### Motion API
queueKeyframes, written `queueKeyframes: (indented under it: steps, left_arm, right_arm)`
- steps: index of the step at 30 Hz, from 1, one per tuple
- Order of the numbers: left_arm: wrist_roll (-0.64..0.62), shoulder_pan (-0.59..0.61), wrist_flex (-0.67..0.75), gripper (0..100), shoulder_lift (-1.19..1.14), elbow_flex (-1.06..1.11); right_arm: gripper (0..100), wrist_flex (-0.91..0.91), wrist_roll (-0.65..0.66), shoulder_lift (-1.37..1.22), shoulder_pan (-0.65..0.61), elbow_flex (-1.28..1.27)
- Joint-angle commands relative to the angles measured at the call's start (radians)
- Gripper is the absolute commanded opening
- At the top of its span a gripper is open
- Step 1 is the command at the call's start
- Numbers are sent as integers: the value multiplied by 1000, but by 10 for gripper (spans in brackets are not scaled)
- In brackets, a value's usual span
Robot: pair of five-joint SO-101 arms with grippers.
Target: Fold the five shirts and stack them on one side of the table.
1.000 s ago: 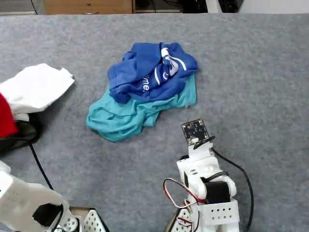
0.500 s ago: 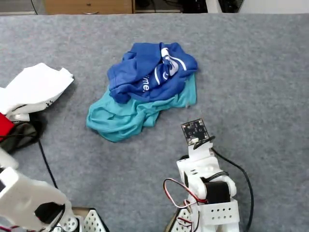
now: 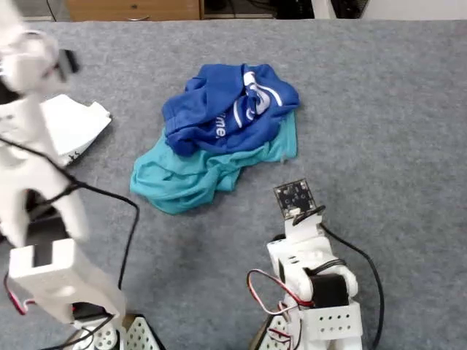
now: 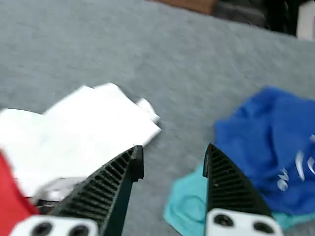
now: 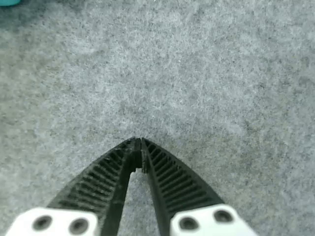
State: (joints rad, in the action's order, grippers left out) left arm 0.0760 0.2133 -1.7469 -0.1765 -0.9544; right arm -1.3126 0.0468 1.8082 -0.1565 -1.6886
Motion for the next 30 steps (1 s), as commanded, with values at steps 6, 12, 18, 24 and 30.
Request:
queueKeyframes:
  steps: [6, 12, 18, 24, 30]
  left_arm:
    - [-12, -310, -3, 206, 5, 147]
    - [17, -446, 83, 207, -31, 333]
    - [44, -462, 239, 211, -130, 417]
    - [86, -549, 290, 210, -260, 419]
    - [86, -582, 374, 207, -437, 419]
  right_arm:
    - [5, -2, -2, 88, -10, -1]
    - [5, -2, -2, 88, -10, -1]
    - [5, -2, -2, 88, -10, -1]
    - [5, -2, -5, 88, -10, -1]
    - [5, -2, -5, 87, -10, -1]
